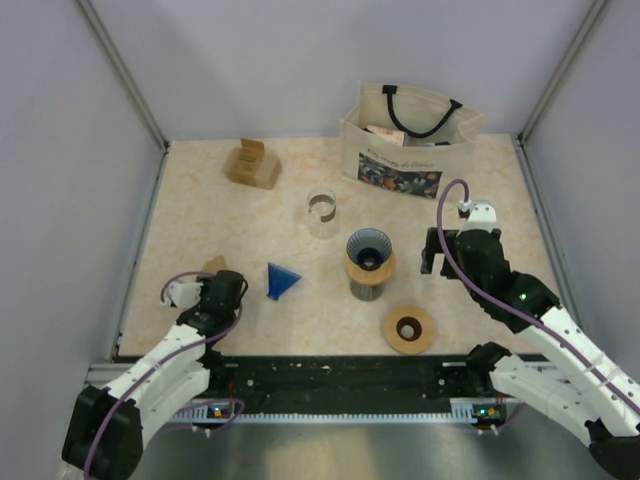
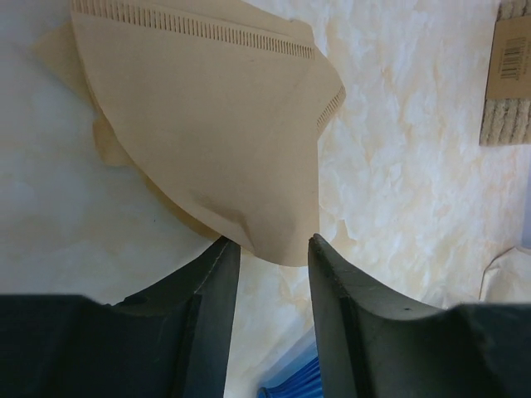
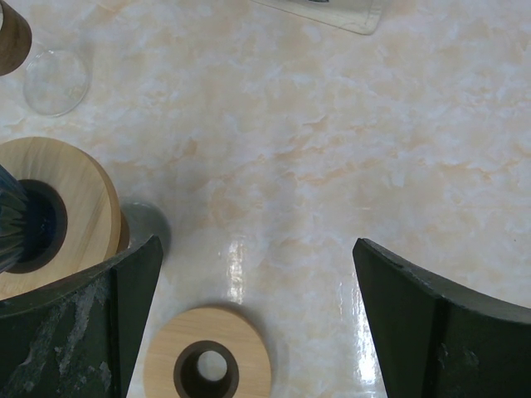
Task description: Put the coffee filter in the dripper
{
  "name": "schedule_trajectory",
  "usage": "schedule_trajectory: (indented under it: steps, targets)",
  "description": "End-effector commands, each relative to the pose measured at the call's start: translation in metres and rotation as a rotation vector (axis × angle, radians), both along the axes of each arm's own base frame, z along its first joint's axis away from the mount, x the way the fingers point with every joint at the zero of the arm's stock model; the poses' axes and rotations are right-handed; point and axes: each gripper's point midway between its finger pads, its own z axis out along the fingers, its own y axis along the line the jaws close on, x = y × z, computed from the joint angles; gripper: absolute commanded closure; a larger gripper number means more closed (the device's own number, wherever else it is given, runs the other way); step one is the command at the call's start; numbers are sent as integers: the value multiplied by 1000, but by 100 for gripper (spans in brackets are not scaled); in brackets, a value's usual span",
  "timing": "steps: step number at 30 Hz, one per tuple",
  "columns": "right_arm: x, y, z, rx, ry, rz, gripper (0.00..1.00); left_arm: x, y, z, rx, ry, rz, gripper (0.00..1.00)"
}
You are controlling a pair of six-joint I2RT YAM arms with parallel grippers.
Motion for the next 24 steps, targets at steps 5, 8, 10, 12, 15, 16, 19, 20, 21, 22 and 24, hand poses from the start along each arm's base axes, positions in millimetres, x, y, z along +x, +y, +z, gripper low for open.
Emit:
schedule_trajectory:
  steps: [5,8,10,12,15,16,19,20,21,22,24]
  targets:
    - [8,-2,13,9,-46,-22,1,0,16,5,52,-34,71,58]
    - [7,-2,13,7,-45,-19,1,1,17,5,59,-33,73,64]
    - [7,-2,14,10,-49,-19,1,0,19,5,67,-27,79,72]
    - [7,-3,14,8,-48,-21,1,-1,21,4,74,-23,88,79]
    - [6,-3,14,8,-48,-19,2,-2,22,2,75,-12,95,97]
    - [7,-2,14,9,-47,-18,2,-1,22,2,77,-10,95,100]
    - [6,-3,14,8,-49,-19,1,3,21,11,113,-4,62,100]
    - [6,-3,14,9,-48,-17,2,4,21,15,132,1,47,100]
    - [6,-3,15,12,-52,-19,2,7,19,22,152,-5,26,100]
    - [6,-2,14,12,-50,-15,2,9,19,29,176,-6,-2,100]
    - [6,-3,15,9,-54,-15,2,16,13,49,215,-28,-67,100]
